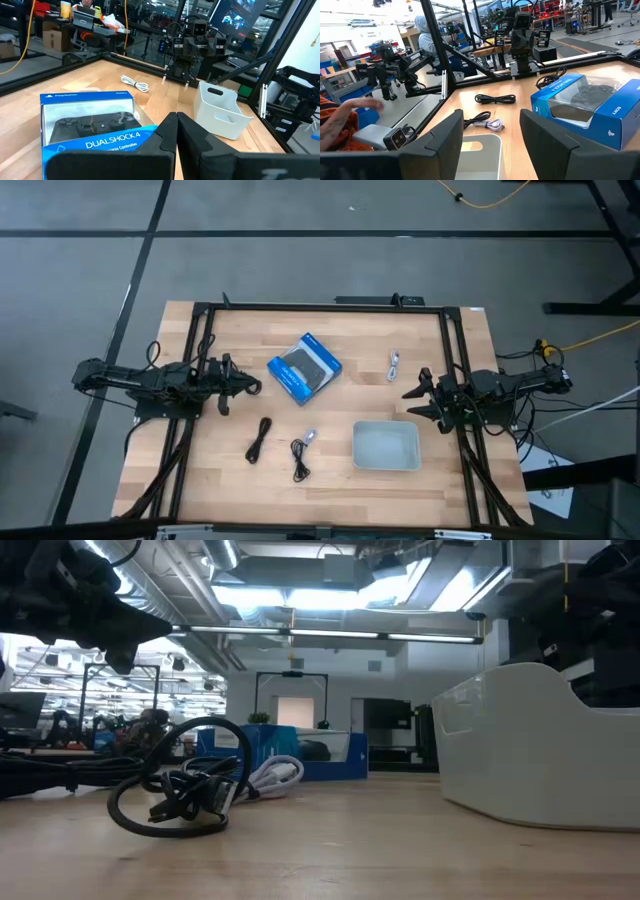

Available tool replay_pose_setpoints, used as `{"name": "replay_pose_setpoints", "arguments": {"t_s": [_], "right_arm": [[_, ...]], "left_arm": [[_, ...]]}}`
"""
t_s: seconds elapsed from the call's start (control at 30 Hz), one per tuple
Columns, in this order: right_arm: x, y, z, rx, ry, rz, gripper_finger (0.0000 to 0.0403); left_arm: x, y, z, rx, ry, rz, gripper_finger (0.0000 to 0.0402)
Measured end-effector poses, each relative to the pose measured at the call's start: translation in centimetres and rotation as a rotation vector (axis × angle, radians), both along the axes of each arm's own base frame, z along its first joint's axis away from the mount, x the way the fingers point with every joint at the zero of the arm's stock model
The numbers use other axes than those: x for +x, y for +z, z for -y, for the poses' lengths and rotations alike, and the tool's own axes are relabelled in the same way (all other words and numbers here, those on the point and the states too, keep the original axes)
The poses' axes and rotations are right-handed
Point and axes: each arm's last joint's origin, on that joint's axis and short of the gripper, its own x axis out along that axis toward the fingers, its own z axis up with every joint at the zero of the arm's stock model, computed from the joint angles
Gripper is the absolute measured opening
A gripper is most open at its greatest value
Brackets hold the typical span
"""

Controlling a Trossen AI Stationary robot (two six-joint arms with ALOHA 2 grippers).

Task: Pick and place USB-C Cables

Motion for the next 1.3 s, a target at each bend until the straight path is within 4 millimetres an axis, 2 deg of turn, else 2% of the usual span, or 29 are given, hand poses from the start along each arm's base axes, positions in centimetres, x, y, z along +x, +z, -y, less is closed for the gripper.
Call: {"name": "replay_pose_setpoints", "arguments": {"t_s": [0.3,0.43,0.6,0.83,0.97,1.1,1.2,1.3], "right_arm": [[0.0,0.0,0.0,0.000,0.000,0.000,0.0200],[0.0,0.0,0.0,0.000,0.000,0.000,0.0200],[0.0,0.2,0.0,0.002,-0.012,0.021,0.0200],[0.0,0.9,0.3,0.072,-0.100,0.084,0.0200],[0.0,1.0,0.3,0.138,-0.102,0.085,0.0200],[-0.3,2.4,1.0,0.184,-0.283,0.237,0.0200],[-0.9,3.9,1.3,0.098,-0.402,0.350,0.0200],[-1.4,5.6,1.7,-0.022,-0.505,0.382,0.0200]], "left_arm": [[0.0,0.2,-0.1,0.008,0.031,0.020,0.0000],[-0.2,1.3,-0.4,0.000,0.135,0.127,0.0000],[-0.8,3.0,-0.8,0.079,0.294,0.275,0.0000],[-2.0,5.3,-1.0,0.159,0.331,0.513,0.0000],[-2.2,5.8,-1.0,0.303,0.276,0.559,0.0000],[-2.0,5.7,-1.0,0.358,0.238,0.558,0.0000],[-1.7,5.6,-1.2,0.324,0.238,0.537,0.0000],[-1.2,5.4,-1.5,0.286,0.242,0.513,0.0000]]}}
